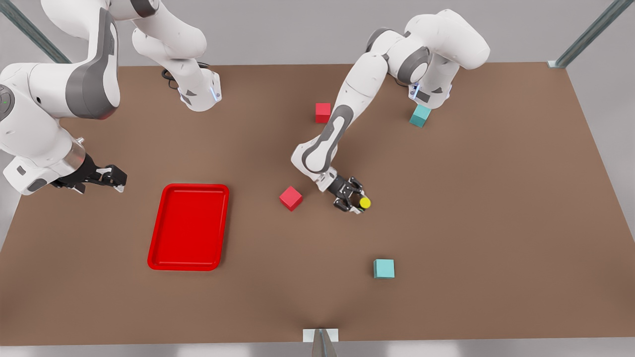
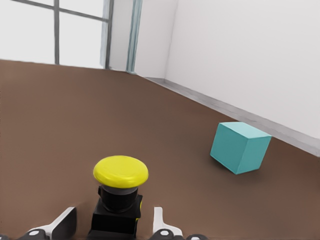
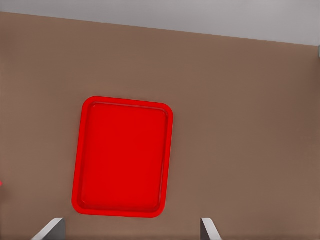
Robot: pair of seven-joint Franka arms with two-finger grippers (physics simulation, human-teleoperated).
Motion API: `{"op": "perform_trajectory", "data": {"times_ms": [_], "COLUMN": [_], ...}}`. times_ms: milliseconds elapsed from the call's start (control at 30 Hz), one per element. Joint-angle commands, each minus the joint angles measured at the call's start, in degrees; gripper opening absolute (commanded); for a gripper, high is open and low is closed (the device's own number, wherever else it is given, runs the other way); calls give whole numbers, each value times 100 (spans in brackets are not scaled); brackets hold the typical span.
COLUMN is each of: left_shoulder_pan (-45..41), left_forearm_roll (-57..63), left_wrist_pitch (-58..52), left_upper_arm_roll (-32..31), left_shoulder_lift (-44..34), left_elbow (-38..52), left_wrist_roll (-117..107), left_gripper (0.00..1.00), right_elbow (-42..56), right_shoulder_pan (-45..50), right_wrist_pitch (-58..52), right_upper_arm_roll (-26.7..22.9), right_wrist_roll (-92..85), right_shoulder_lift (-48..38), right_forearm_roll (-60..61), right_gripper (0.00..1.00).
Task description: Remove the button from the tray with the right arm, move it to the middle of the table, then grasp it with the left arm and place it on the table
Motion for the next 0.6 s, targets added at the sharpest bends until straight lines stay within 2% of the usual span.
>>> {"op": "perform_trajectory", "data": {"times_ms": [0, 233, 300, 433, 533, 567], "left_shoulder_pan": [-48, -206, -320, -874, -1796, -1937], "left_forearm_roll": [-18, -18, -27, -193, -738, -1703], "left_wrist_pitch": [-139, -332, -394, -842, -983, -992], "left_upper_arm_roll": [2, 2, 2, -15, -6, 2], "left_shoulder_lift": [-8, -78, -114, -280, -658, -1027], "left_elbow": [10, 28, 28, 36, 150, 695], "left_wrist_roll": [-2141, -2009, -1991, -1807, 702, 2883], "left_gripper": [100, 100, 100, 100, 100, 100], "right_elbow": [4, -5, -23, -14, -14, -14], "right_shoulder_pan": [0, 9, 317, 307, 317, 325], "right_wrist_pitch": [-2, -2, -10, -10, -10, -10], "right_upper_arm_roll": [0, 0, 0, 0, 0, 0], "right_wrist_roll": [7, -11, -11, -20, -19, -11], "right_shoulder_lift": [-7, -7, 2, 11, 11, 11], "right_forearm_roll": [4, 4, -102, -102, -111, -111], "right_gripper": [100, 100, 100, 100, 100, 100]}}
